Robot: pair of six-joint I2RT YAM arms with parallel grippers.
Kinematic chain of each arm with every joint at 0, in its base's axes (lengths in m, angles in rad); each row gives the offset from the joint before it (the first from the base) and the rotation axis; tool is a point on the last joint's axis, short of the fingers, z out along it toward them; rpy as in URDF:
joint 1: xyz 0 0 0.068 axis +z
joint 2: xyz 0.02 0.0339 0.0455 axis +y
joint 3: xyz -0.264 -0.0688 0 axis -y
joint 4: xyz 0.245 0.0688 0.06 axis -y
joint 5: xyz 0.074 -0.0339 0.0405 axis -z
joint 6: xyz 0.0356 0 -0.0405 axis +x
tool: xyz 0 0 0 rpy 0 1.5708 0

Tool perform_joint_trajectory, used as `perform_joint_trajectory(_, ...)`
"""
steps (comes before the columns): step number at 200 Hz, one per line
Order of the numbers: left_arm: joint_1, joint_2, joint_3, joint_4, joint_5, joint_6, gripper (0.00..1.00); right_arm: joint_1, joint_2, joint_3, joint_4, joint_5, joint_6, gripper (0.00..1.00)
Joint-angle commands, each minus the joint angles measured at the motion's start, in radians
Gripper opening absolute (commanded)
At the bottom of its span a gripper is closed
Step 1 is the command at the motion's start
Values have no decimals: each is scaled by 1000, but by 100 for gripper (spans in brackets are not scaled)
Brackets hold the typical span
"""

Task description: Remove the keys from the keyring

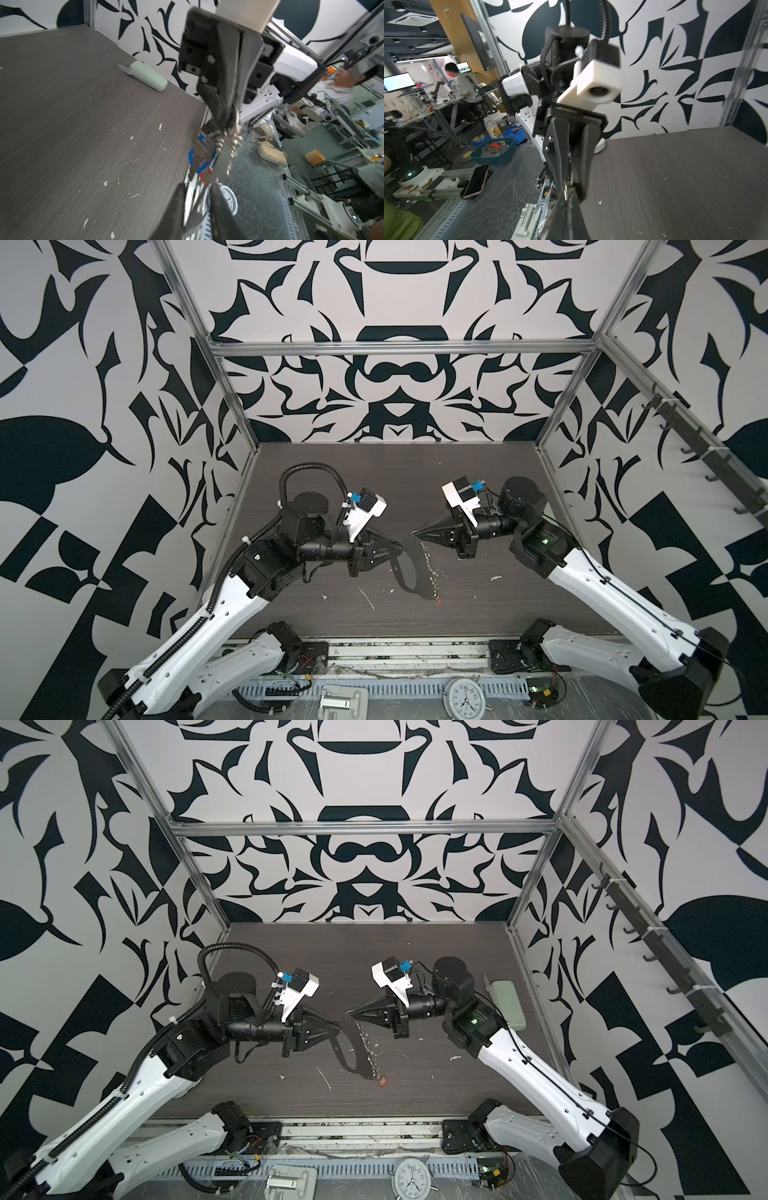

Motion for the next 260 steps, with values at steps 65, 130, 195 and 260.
perform_joint_trajectory(65, 5, -47, 17, -7, -159, 7, 59, 10, -45, -22, 72, 54, 46, 0)
perform_joint_trajectory(130, 5, -198, -264, 354, -304, -148, 78, 10, -129, -75, 202, 258, 116, 0)
perform_joint_trajectory(195, 95, -119, -484, 838, -28, -402, 80, 10, -200, -83, 245, 323, 154, 0)
perform_joint_trajectory(260, 126, -29, -568, 1197, 107, -622, 74, 11, -184, -89, 292, 316, 186, 0)
